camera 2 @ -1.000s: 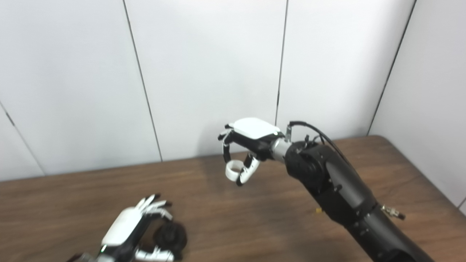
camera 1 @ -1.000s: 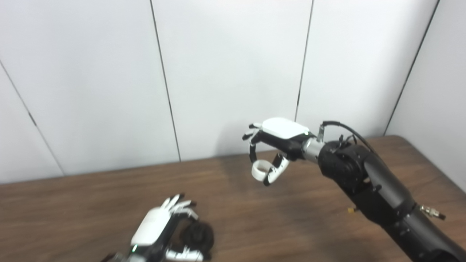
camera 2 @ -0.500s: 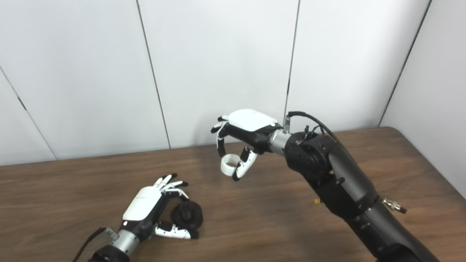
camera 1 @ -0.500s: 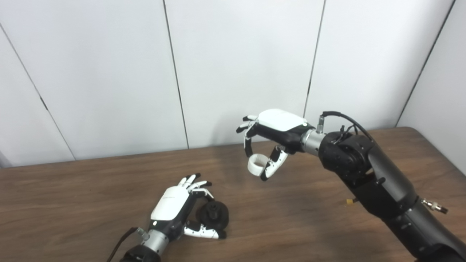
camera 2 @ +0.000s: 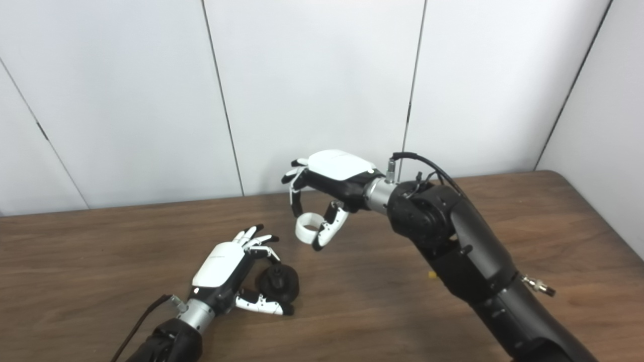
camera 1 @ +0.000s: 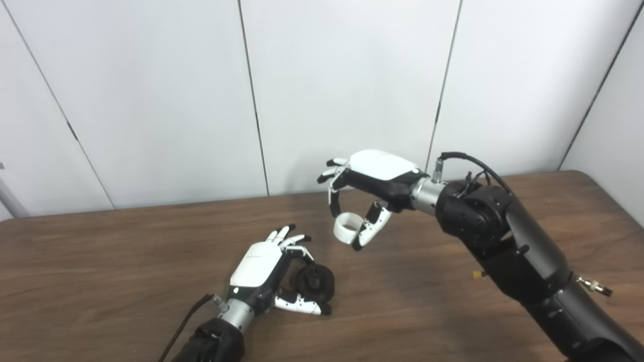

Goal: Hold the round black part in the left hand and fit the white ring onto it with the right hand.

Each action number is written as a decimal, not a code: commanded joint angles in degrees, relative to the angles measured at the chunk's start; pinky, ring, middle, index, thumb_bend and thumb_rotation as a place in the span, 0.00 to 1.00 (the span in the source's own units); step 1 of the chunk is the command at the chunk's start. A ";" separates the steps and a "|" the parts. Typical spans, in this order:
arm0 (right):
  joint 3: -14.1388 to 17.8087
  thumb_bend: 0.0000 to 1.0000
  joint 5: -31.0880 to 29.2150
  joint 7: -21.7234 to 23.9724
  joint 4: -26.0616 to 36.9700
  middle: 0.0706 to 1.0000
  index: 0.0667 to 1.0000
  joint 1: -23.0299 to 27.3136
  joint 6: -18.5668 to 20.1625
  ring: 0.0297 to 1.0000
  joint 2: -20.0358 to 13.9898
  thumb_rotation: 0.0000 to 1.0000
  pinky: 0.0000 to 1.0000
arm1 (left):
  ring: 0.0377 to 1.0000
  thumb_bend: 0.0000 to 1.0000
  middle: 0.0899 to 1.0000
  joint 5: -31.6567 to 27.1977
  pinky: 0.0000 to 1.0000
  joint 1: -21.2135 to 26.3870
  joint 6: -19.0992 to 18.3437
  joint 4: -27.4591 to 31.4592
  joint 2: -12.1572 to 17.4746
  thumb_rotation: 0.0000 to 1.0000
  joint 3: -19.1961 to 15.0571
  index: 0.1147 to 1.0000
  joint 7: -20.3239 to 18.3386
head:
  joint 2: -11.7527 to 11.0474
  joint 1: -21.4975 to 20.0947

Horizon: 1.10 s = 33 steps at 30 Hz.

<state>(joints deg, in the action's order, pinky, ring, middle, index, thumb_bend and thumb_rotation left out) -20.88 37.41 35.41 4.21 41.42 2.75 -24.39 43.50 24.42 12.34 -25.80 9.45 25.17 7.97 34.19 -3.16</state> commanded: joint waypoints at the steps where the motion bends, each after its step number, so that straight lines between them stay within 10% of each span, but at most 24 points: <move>1: 0.43 0.52 -0.21 -1.82 1.15 0.87 0.44 2.07 -1.46 0.98 0.47 0.12 0.84 | 1.00 0.52 0.86 0.61 1.00 -4.53 -0.76 -3.42 -1.70 0.05 2.59 0.41 -0.63 | 0.08 -0.01; 33: -1.38 0.52 -0.10 -1.56 0.60 0.86 0.44 -1.44 -2.45 0.97 3.69 0.12 0.85 | 1.00 0.52 0.86 0.36 1.00 -7.82 -5.30 6.21 -1.51 0.05 3.88 0.41 -2.80 | 3.54 1.53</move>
<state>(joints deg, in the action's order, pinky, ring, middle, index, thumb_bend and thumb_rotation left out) -22.77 37.58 34.90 3.41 37.89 1.01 -20.81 43.45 20.43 7.30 -18.21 8.58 27.13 6.47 37.70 -1.58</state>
